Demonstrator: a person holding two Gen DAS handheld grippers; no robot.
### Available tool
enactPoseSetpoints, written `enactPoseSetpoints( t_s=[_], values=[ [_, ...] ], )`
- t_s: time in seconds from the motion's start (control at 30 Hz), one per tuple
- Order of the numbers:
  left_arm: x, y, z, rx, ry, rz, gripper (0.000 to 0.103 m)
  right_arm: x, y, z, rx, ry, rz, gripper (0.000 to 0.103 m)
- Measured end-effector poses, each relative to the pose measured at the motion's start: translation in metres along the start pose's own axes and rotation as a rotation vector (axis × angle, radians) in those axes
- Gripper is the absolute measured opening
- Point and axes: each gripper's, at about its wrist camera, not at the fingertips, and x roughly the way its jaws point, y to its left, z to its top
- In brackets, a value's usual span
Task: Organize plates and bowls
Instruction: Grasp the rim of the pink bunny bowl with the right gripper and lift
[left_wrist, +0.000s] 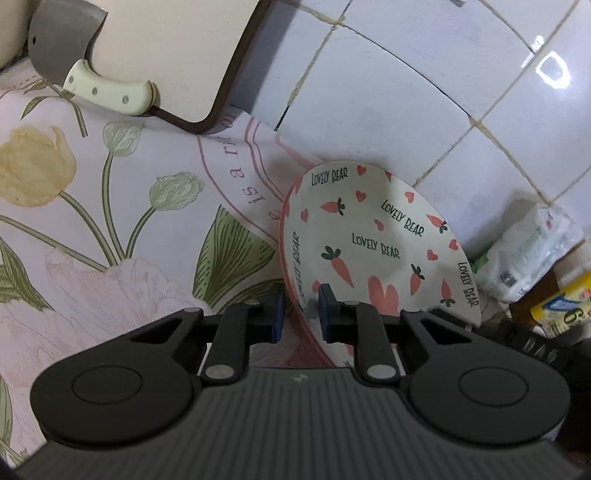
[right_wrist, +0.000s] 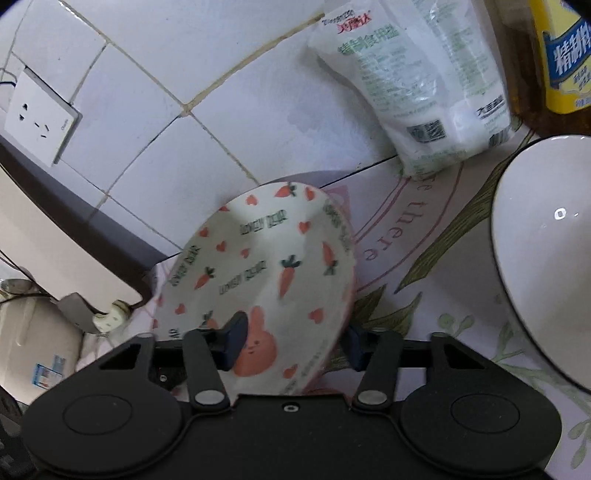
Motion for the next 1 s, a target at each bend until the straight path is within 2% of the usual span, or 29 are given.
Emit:
enactPoseSetpoints(
  t_s=[0.03, 0.1, 0.13, 0.23, 0.4, 0.47, 0.6, 0.77, 1.0],
  values=[
    [0.001, -0.003, -0.001, 0.012, -0.002, 0.011, 0.017, 0.0, -0.002, 0.001, -0.001, 0.0, -0.017, 0.022],
    [0.001, -0.006, -0.003, 0.02, -0.004, 0.023, 0.017, -0.001, -0.01, 0.003, 0.02, 0.007, -0.013, 0.018],
    [0.001, -0.007, -0.004, 0.014, -0.004, 0.029, 0.017, -0.002, -0.011, 0.003, 0.012, 0.011, -0.008, 0.018],
    [0.002, -0.008, -0.003, 0.019, 0.003, 0.036, 0.018, -0.002, 0.005, 0.001, -0.134, 0.015, -0.063, 0.022],
    [0.001, 0.001, 0.004, -0.016, 0.038, -0.003, 0.018, -0.01, 0.02, -0.002, -0.22, -0.021, -0.091, 0.022],
    [-0.002, -0.001, 0.004, 0.015, 0.063, -0.001, 0.018, -0.016, 0.027, -0.005, -0.27, -0.035, -0.111, 0.022],
    [-0.014, 0.001, -0.004, 0.033, 0.077, -0.033, 0.018, -0.028, 0.025, -0.003, -0.256, -0.037, -0.085, 0.022],
    [-0.051, -0.014, -0.019, 0.111, 0.001, -0.01, 0.018, -0.053, 0.028, -0.012, -0.269, -0.064, -0.074, 0.022],
    [-0.108, -0.027, -0.029, 0.149, -0.035, -0.056, 0.018, -0.113, 0.038, -0.026, -0.271, -0.128, -0.051, 0.022]
  ],
)
